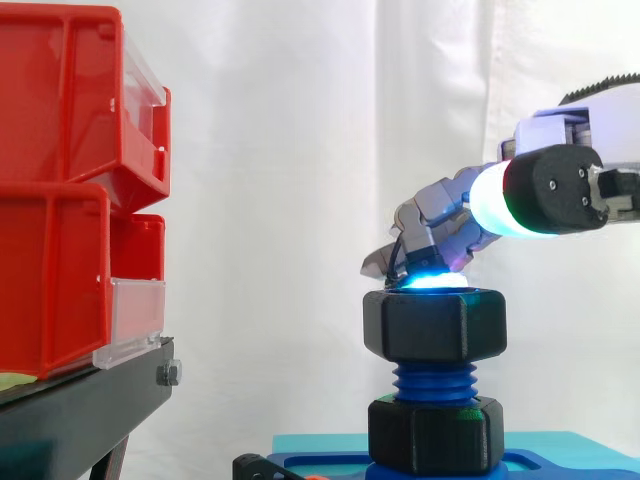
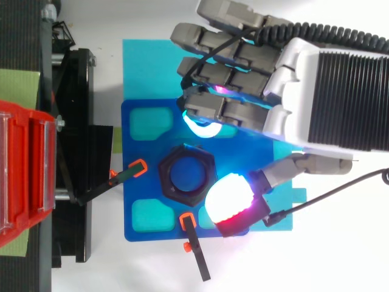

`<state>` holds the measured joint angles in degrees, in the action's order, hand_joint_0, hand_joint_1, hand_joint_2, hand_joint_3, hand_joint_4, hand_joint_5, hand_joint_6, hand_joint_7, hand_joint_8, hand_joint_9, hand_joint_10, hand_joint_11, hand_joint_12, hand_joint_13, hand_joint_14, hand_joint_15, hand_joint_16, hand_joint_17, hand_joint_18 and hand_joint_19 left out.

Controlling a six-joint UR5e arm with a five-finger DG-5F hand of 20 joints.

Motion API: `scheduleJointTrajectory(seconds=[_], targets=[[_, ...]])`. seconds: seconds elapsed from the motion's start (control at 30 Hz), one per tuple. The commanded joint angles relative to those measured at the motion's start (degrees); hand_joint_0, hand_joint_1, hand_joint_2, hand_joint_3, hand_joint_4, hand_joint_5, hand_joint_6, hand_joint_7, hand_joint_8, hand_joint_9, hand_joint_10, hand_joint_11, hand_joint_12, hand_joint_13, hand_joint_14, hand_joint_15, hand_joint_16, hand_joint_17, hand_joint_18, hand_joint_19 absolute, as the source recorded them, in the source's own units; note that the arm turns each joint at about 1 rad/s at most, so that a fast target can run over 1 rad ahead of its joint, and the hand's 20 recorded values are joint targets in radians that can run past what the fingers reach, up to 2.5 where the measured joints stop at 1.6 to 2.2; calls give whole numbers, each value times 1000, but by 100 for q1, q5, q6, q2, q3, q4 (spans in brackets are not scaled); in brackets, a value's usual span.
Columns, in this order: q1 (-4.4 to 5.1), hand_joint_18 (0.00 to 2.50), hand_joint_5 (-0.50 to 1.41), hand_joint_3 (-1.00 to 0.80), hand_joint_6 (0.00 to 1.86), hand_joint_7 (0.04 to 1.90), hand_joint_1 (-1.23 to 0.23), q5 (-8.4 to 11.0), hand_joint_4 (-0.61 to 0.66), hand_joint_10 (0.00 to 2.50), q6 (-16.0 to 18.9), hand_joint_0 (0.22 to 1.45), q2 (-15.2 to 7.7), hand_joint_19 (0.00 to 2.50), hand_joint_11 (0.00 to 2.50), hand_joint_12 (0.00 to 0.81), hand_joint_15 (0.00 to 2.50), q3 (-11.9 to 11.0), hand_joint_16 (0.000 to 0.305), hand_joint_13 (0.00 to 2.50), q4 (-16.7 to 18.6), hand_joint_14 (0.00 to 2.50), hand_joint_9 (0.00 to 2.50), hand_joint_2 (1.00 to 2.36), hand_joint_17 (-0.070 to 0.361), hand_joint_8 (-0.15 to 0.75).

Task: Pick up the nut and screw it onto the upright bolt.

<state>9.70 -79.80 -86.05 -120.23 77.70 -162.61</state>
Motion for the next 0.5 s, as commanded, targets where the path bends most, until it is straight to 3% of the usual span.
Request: scheduleJointTrajectory(seconds=[0.0,0.07,0.27,0.47], targets=[[-83,134,-26,-500,540,1350,-94,-97,247,0,0,524,0,0,0,340,0,0,40,412,-25,0,668,1000,90,293],[-100,132,-37,-500,501,1368,-89,-124,246,0,0,525,0,0,0,340,0,-9,40,416,-16,0,669,1000,89,290],[-153,93,-121,-500,503,876,-56,-308,244,0,-61,507,8,0,0,350,0,-299,43,362,-139,0,541,1000,97,263],[-153,0,-156,-500,502,688,-34,-466,200,0,-202,498,0,0,0,355,0,-501,46,279,-289,0,474,1000,102,244]])
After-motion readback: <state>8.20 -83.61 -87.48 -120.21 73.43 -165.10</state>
